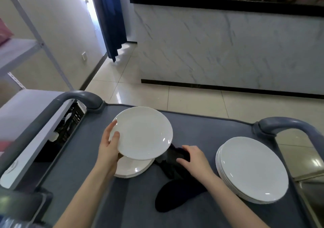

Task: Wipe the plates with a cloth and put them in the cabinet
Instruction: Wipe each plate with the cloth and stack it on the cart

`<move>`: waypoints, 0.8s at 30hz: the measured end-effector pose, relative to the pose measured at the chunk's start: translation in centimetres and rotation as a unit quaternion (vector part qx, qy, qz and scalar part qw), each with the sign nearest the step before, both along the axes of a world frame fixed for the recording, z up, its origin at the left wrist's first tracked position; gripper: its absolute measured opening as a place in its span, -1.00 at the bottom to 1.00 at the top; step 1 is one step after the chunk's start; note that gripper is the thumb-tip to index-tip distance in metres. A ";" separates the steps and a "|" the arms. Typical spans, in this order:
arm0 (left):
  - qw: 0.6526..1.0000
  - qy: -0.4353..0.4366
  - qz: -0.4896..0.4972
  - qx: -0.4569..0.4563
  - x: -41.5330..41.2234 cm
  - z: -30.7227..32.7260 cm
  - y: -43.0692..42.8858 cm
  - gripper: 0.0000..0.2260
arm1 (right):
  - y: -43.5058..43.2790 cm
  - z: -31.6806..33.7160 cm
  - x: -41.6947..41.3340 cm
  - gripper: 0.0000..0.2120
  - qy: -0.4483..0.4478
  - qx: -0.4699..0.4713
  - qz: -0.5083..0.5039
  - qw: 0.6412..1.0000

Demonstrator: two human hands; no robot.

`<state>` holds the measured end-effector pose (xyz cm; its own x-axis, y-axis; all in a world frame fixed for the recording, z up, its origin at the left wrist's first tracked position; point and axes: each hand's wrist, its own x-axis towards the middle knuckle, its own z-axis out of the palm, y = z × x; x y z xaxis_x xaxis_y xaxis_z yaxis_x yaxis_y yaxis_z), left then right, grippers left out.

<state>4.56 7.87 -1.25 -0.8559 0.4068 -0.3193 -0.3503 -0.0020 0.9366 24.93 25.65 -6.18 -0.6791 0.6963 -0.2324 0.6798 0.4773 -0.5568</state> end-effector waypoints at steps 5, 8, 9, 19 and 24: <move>1.000 -0.011 0.000 0.006 0.1 -0.5 -0.9 -0.65 | -0.4 -1.7 -0.2 -0.46 -0.065 0.144 0.059 0.986; 1.000 -0.020 -0.001 0.012 0.5 -0.5 -1.1 -0.64 | -0.3 -1.7 -0.2 -0.62 -0.046 0.156 0.072 0.984; 1.000 -0.023 0.000 0.012 0.6 -0.5 -1.1 -0.64 | -0.4 -1.6 0.0 -0.67 -0.035 0.166 0.075 0.983; 0.999 -0.042 -0.005 0.016 1.7 0.0 0.4 -0.64 | -0.1 4.6 3.1 -0.90 0.203 0.014 -0.071 0.976; 0.998 -0.042 -0.034 0.023 3.4 1.2 2.2 -0.63 | -0.7 9.9 4.4 -0.89 0.314 -0.048 -0.102 0.943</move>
